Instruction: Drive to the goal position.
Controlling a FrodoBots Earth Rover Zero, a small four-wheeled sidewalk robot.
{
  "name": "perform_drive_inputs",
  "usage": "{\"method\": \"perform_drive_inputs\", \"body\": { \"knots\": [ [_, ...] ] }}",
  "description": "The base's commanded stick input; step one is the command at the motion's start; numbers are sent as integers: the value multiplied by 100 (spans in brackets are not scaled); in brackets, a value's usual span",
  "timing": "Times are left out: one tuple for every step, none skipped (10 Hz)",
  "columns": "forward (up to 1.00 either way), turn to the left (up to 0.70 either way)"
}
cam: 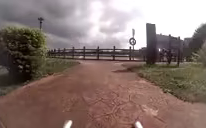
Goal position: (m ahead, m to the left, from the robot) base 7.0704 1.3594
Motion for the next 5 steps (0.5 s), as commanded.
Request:
{"method": "perform_drive_inputs", "body": {
  "knots": [
    [50, 0],
    [50, 7],
    [50, 7],
    [50, 0],
    [50, 0]
  ]
}}
